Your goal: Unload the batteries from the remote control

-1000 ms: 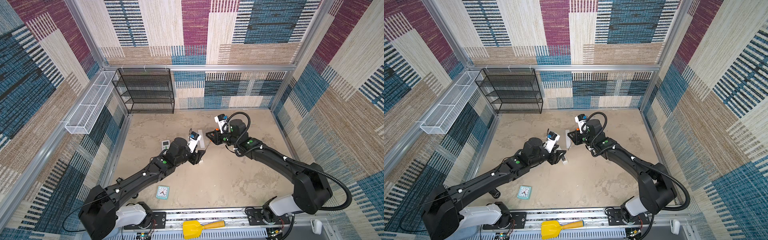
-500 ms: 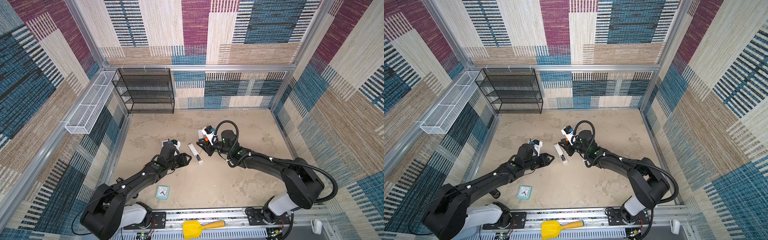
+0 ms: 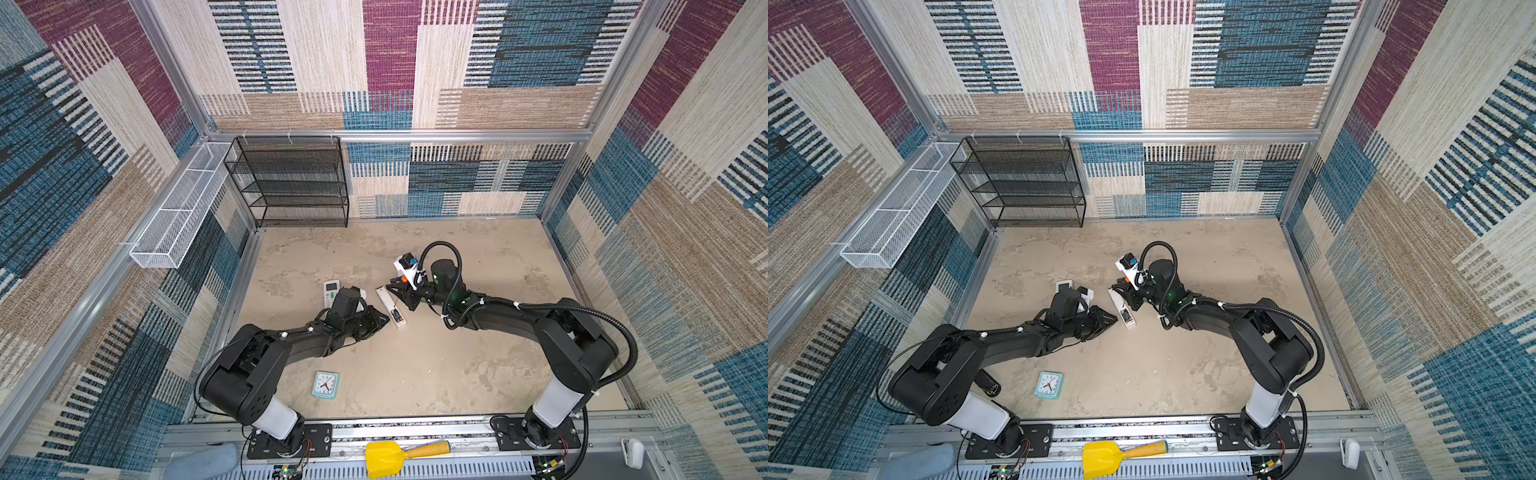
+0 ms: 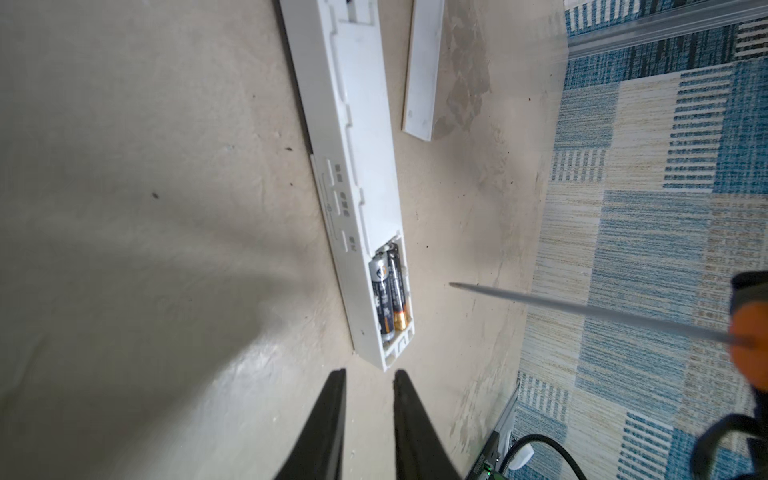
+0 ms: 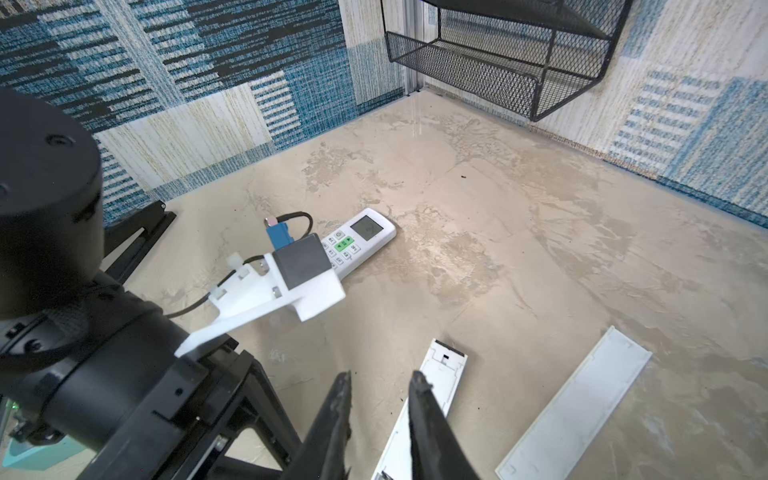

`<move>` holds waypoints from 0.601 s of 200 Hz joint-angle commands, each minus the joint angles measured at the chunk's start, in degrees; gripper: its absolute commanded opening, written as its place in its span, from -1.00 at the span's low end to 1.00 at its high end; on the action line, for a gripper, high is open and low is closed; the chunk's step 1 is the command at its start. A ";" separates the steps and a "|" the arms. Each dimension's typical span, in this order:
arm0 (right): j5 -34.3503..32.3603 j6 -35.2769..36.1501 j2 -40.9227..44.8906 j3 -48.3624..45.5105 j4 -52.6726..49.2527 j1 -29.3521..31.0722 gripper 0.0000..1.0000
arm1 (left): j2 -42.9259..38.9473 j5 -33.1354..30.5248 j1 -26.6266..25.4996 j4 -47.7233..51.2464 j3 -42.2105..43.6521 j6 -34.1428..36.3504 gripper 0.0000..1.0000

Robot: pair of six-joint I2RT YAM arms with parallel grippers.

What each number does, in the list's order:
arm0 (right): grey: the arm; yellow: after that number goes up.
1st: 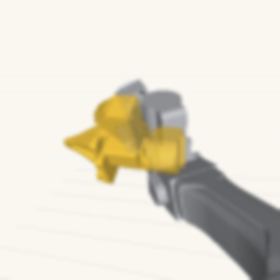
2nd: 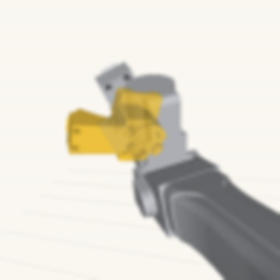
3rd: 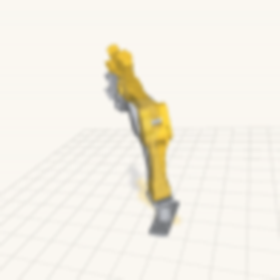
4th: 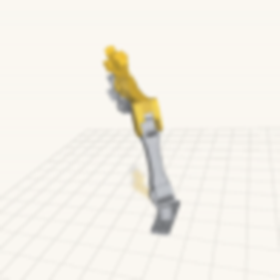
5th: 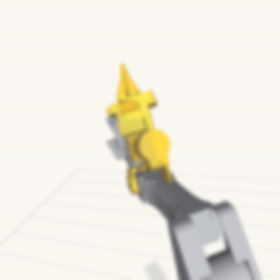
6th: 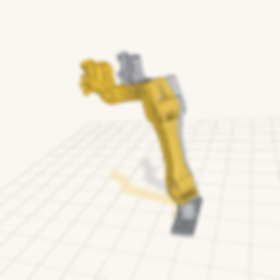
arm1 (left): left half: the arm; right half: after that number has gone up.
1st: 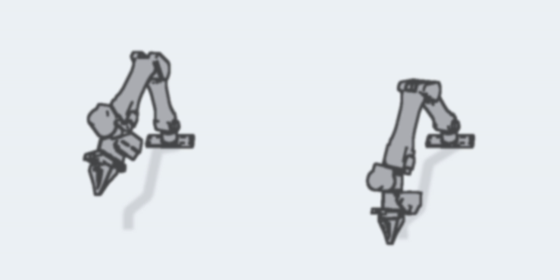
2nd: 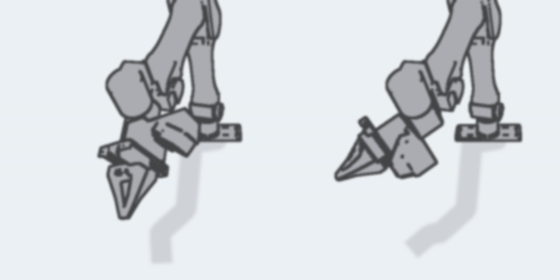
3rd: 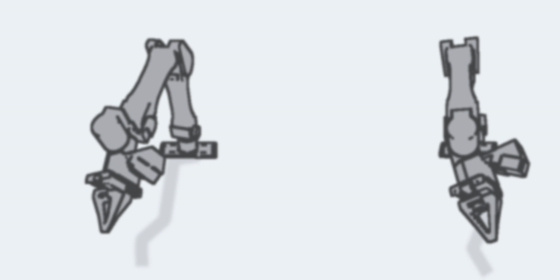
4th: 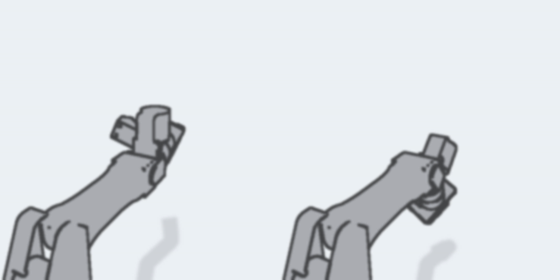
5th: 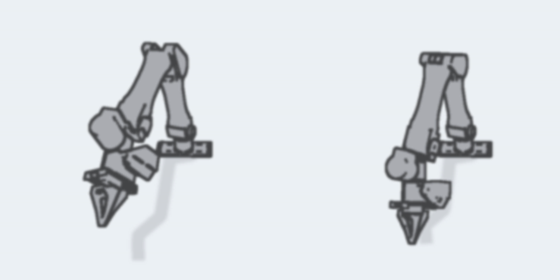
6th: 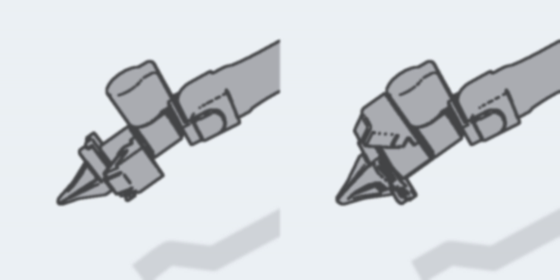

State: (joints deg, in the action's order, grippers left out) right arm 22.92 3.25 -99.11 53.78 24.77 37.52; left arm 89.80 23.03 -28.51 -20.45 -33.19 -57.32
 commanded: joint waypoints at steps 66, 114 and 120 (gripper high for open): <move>-0.30 1.84 -1.85 -0.22 0.84 0.10 -1.00 | 6.82 3.03 0.54 -8.76 -1.53 -3.57 -0.63; -7.15 -4.54 -3.13 4.10 -4.85 0.10 -1.00 | 7.49 3.16 0.59 -5.98 -3.49 -2.06 -0.64; -7.59 -5.34 -3.19 4.38 -5.45 0.10 -1.00 | 7.35 3.00 0.61 -5.55 -3.68 -1.78 -0.64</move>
State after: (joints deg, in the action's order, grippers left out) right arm 19.42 2.28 -101.97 56.55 21.56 37.54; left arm 97.17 25.67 -27.88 -26.57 -35.97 -59.86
